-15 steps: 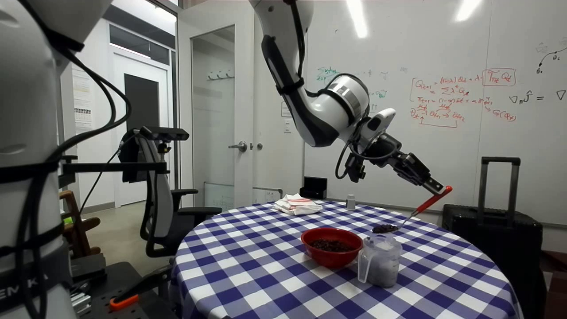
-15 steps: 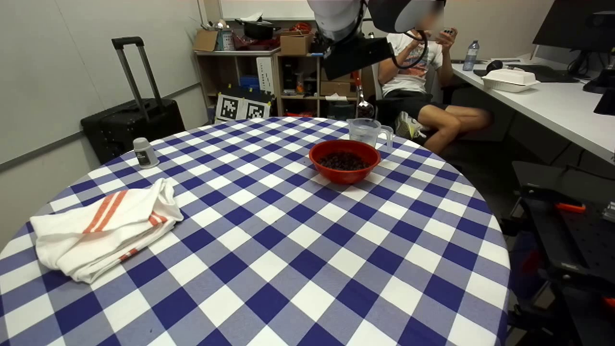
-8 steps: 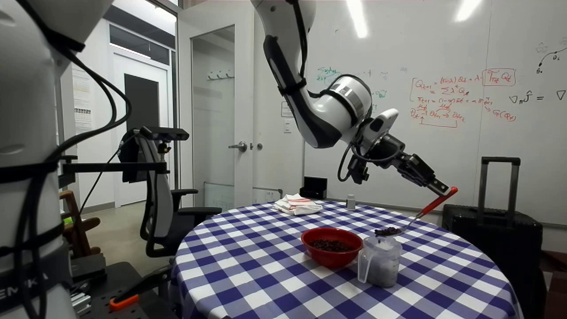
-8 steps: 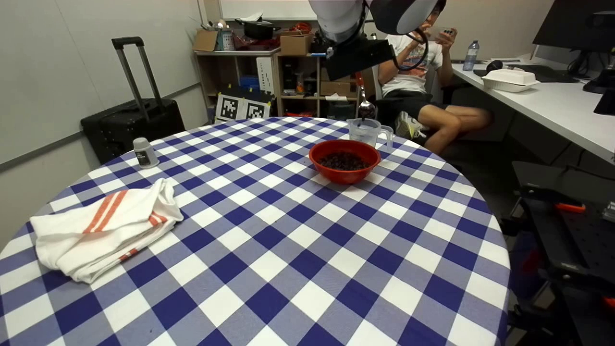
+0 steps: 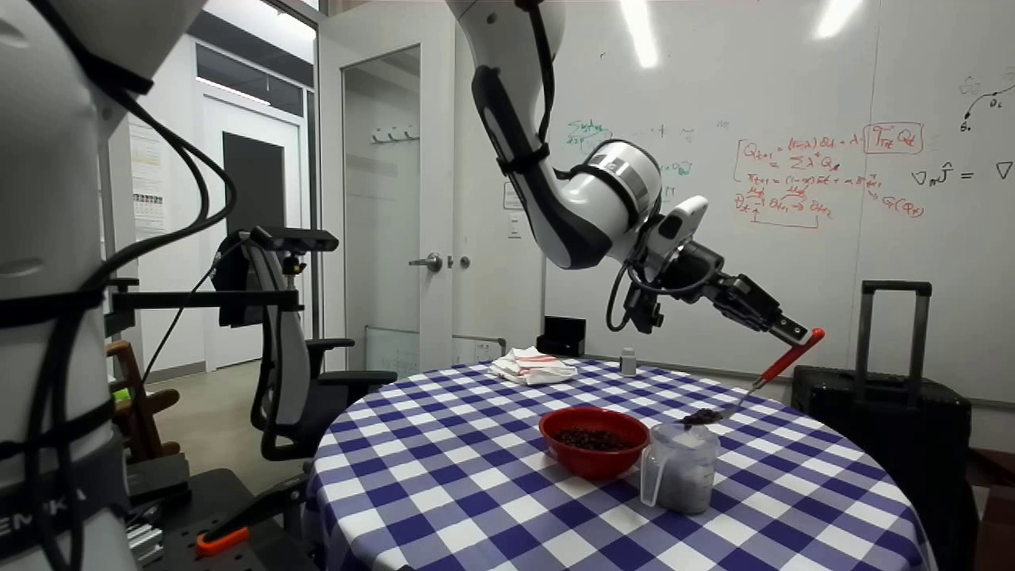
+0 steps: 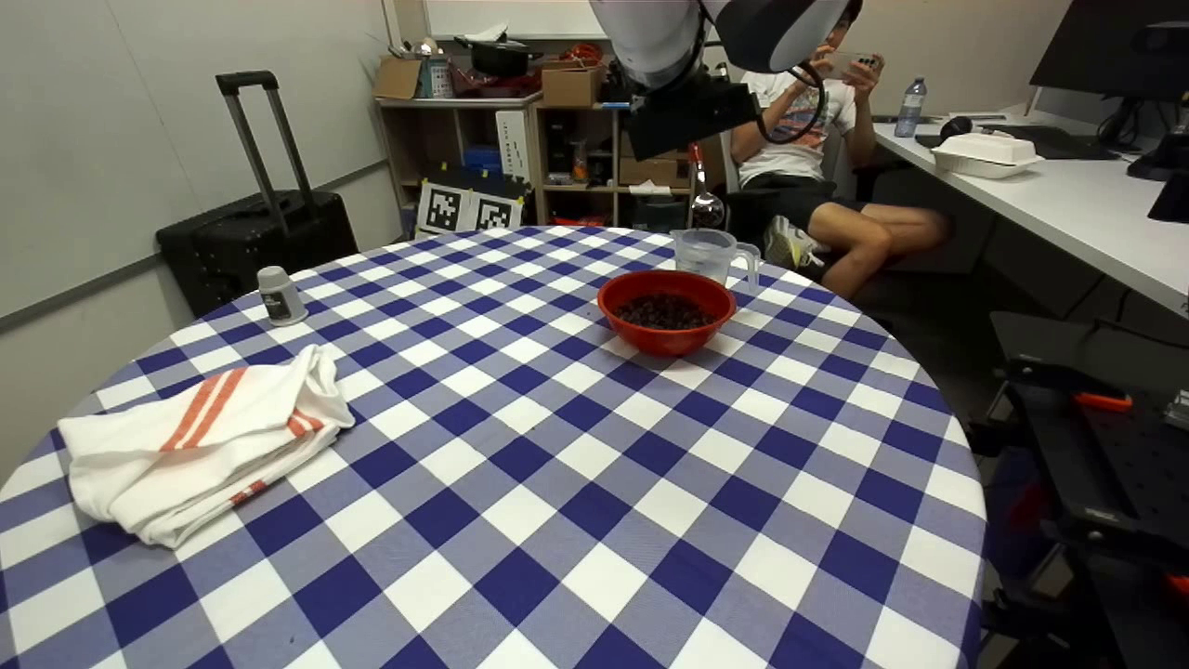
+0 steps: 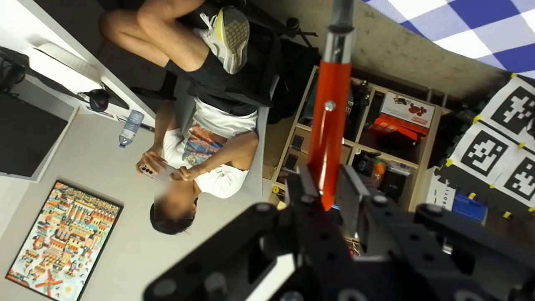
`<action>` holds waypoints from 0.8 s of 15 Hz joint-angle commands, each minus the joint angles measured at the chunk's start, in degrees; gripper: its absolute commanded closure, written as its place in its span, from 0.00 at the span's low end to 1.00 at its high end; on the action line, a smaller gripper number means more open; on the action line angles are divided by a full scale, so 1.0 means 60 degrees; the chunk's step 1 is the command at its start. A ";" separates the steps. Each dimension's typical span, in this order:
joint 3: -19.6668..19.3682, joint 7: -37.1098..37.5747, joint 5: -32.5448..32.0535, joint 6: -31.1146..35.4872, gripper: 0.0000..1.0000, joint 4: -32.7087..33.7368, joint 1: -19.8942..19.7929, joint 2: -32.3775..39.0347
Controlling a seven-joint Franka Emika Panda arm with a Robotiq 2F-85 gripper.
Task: Use the spoon to pick up some contents from the bowl and pour into the jug
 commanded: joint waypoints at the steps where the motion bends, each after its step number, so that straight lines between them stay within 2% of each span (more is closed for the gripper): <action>1: 0.0176 0.0596 -0.0633 -0.0527 0.95 0.0123 -0.0004 0.0141; 12: 0.0499 0.1597 -0.1049 -0.1498 0.95 0.0110 -0.0023 0.0157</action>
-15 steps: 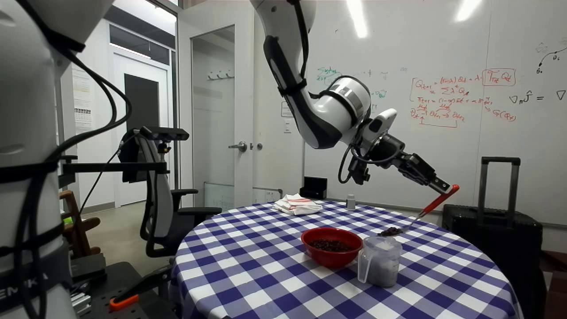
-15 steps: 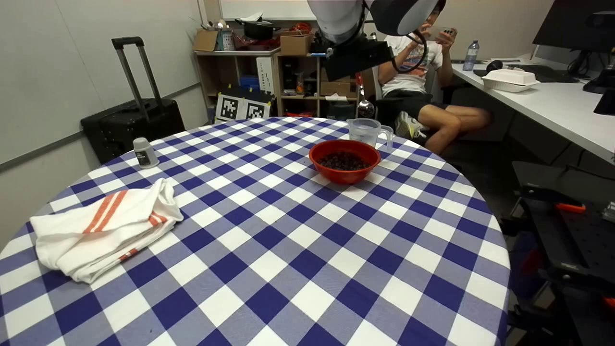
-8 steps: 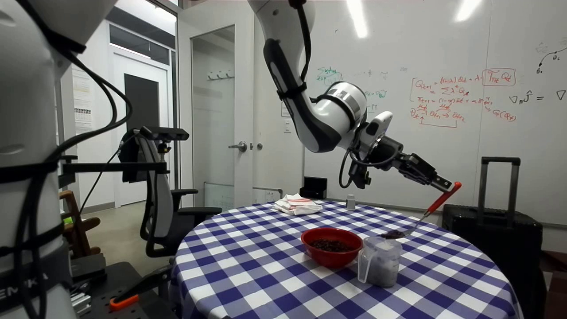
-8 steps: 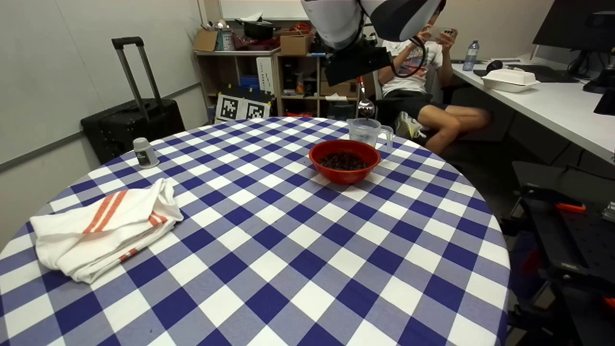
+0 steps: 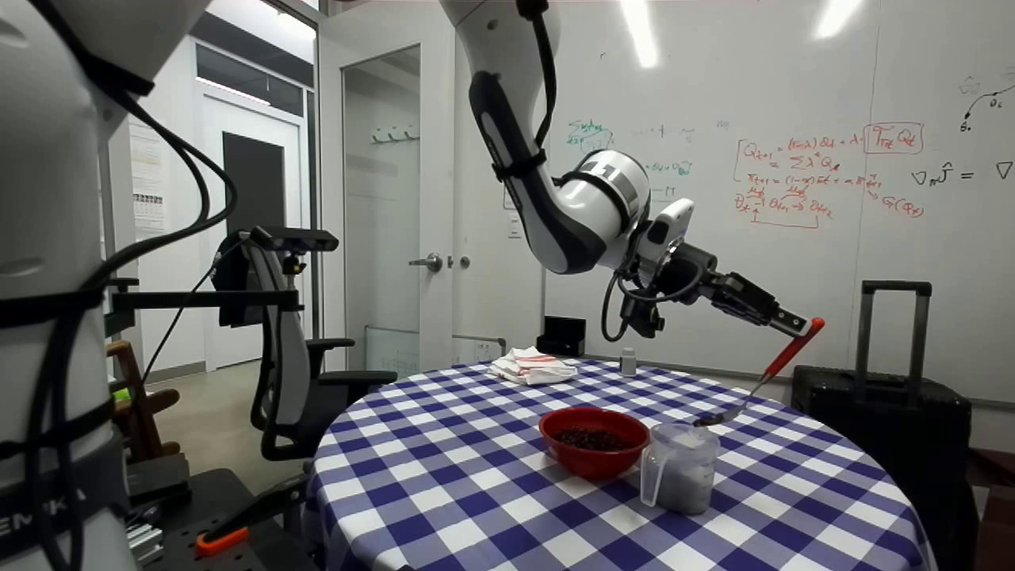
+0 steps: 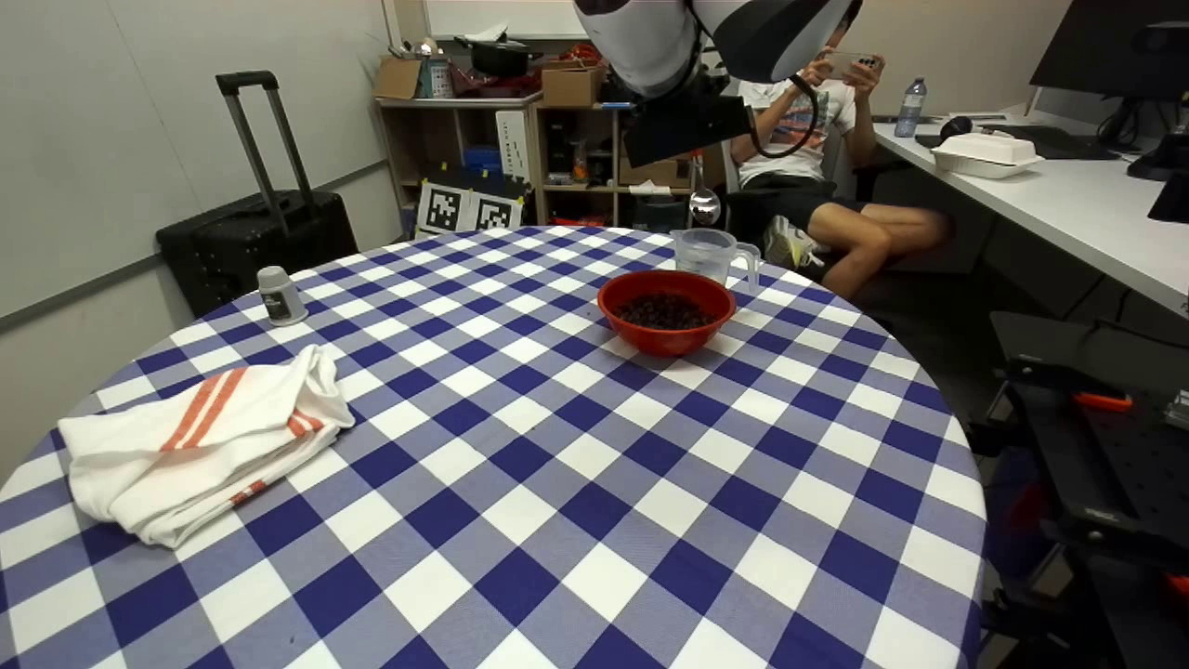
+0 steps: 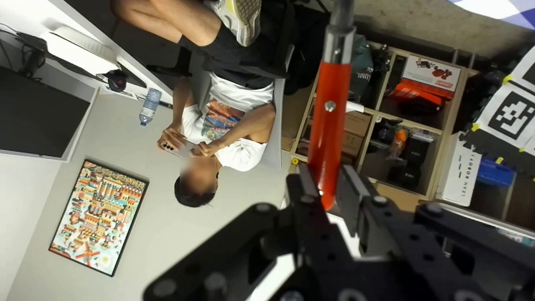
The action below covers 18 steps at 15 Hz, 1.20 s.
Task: Use the spoon to pick up some contents from the bowl and pour into the jug
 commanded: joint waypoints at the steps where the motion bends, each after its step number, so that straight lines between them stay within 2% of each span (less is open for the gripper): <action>1: 0.0175 0.0430 -0.0228 -0.0674 0.95 0.0116 -0.0012 0.0064; 18: 0.0555 0.0355 -0.0539 -0.2876 0.95 0.0387 0.0173 0.0341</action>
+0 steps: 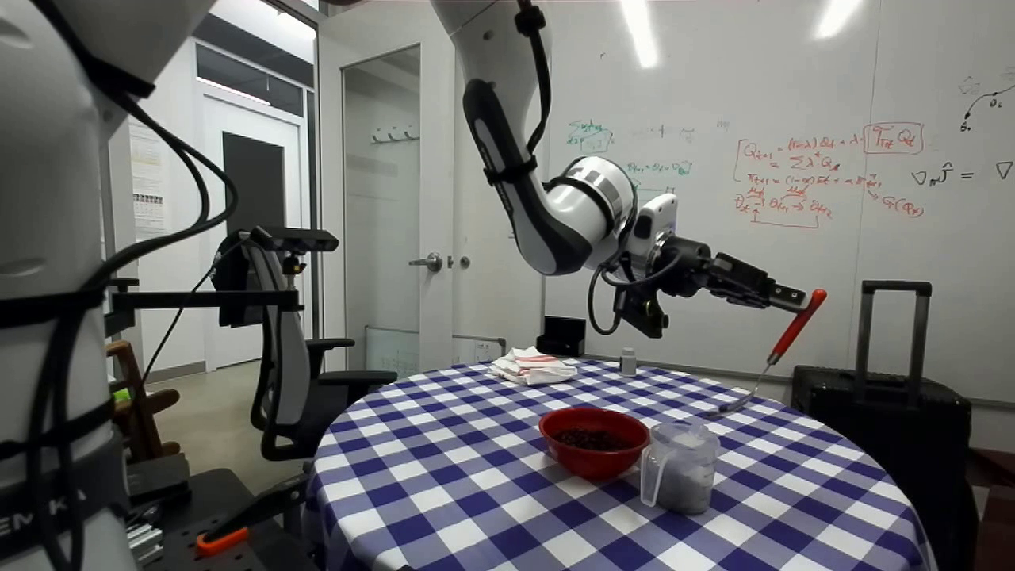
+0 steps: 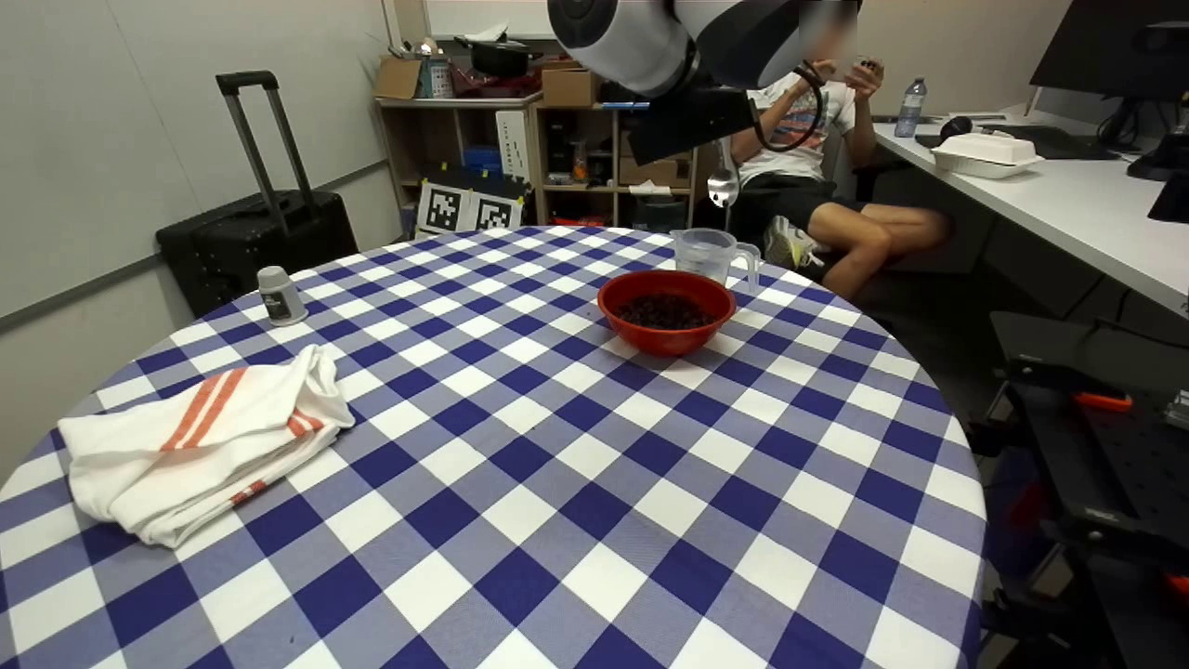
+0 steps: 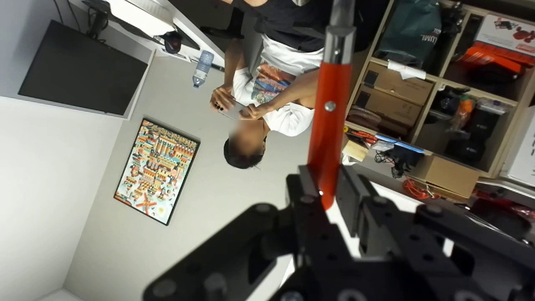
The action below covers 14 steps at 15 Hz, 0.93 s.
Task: Use the spoon to pick up some contents from the bowl and pour into the jug
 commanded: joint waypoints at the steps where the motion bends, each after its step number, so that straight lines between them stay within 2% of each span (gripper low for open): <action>1: 0.0116 0.0104 -0.0340 -0.0650 0.95 0.0223 0.0103 0.0236; 9: 0.0415 -0.0218 -0.0178 -0.0851 0.95 0.0295 0.0030 0.0274; 11: 0.0758 -0.1067 0.0759 0.0255 0.95 0.0144 -0.0415 -0.0063; 14: 0.0888 -0.2119 0.1970 0.1195 0.95 0.0132 -0.0651 -0.0348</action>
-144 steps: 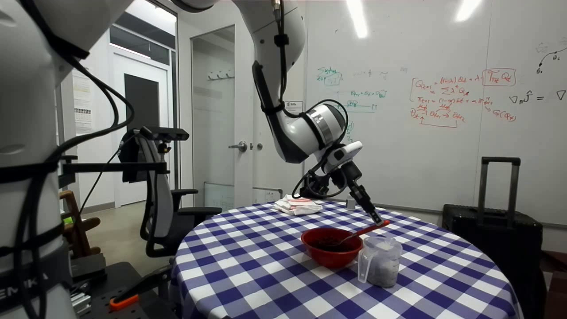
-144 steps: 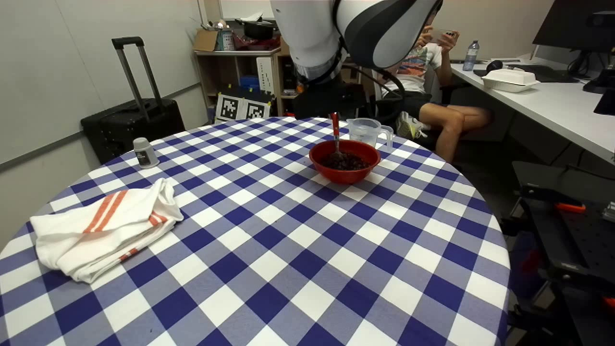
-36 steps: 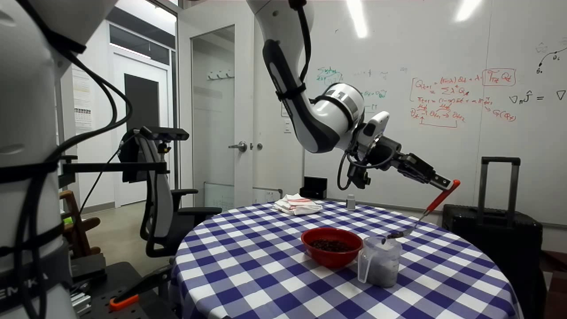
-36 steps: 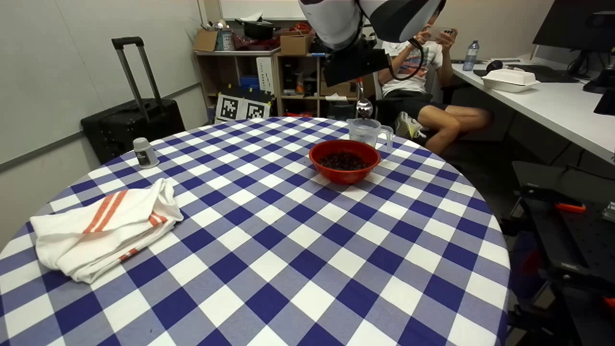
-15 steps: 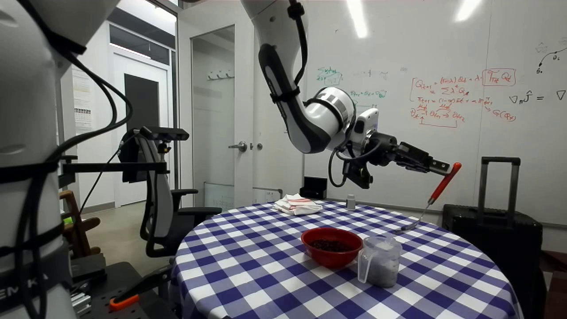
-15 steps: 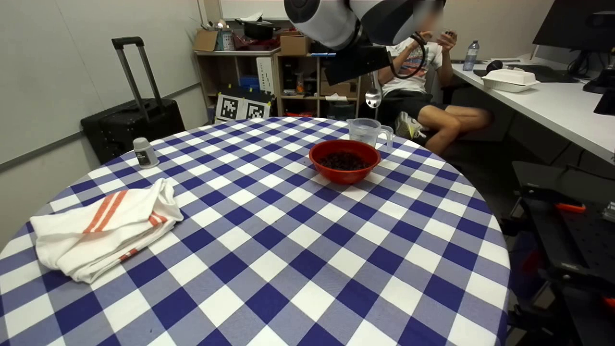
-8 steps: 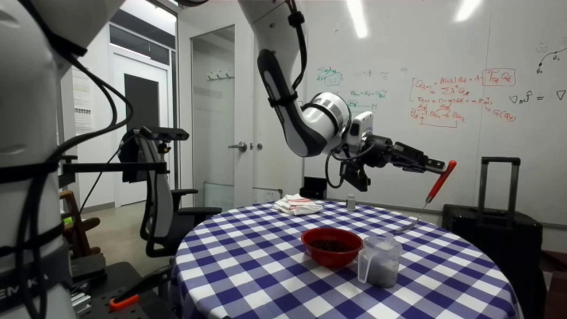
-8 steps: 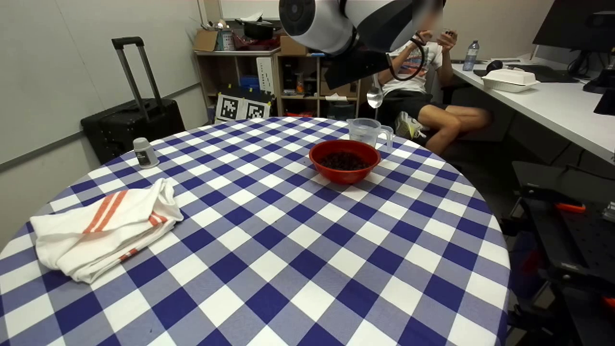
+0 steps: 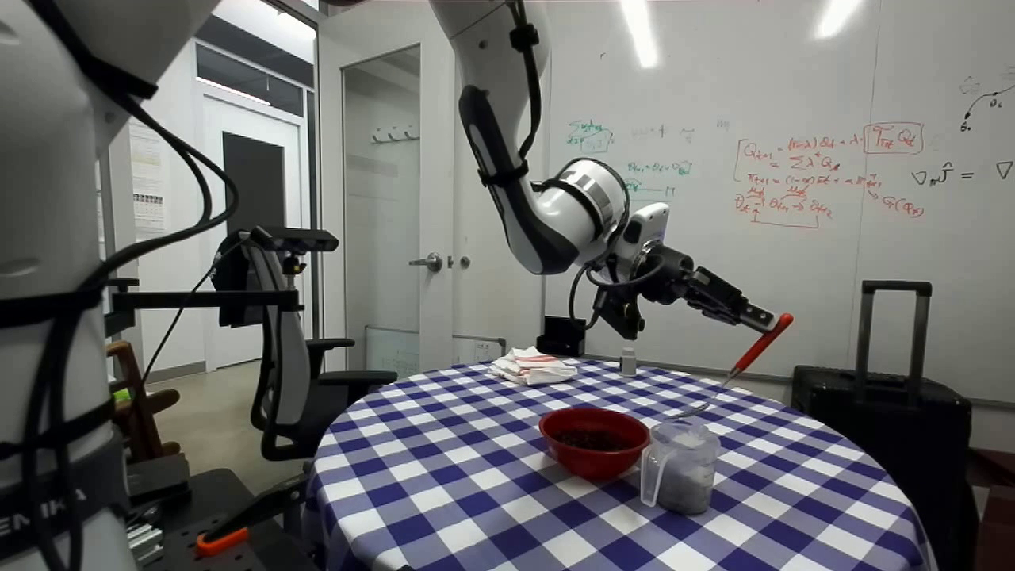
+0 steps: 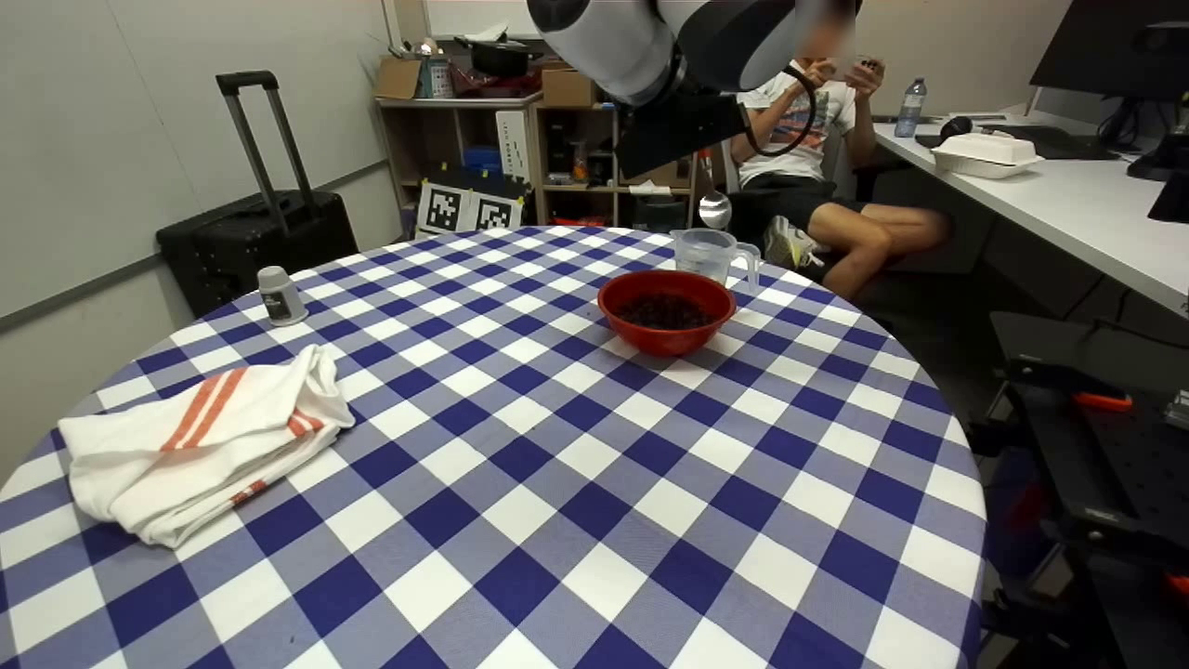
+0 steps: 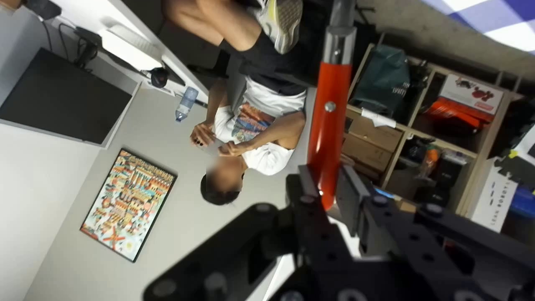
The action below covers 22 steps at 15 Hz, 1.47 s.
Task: Use the spoon to pick up some contents from the bowl and pour into the jug
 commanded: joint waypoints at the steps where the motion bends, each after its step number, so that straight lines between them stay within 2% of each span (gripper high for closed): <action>1: 0.0258 -0.1572 0.1422 0.0992 0.95 -0.0012 -0.0399 -0.0531; 7: 0.0337 -0.4395 0.3827 0.2025 0.95 -0.0162 -0.0234 -0.1410; 14: 0.0750 -0.7049 0.6724 0.3316 0.95 -0.0264 0.0606 -0.1691; 18: 0.0816 -0.8016 0.7804 0.4753 0.95 -0.0663 0.1225 -0.1466; 22: 0.0790 -0.9636 0.8537 0.5892 0.95 -0.1176 0.1656 -0.1103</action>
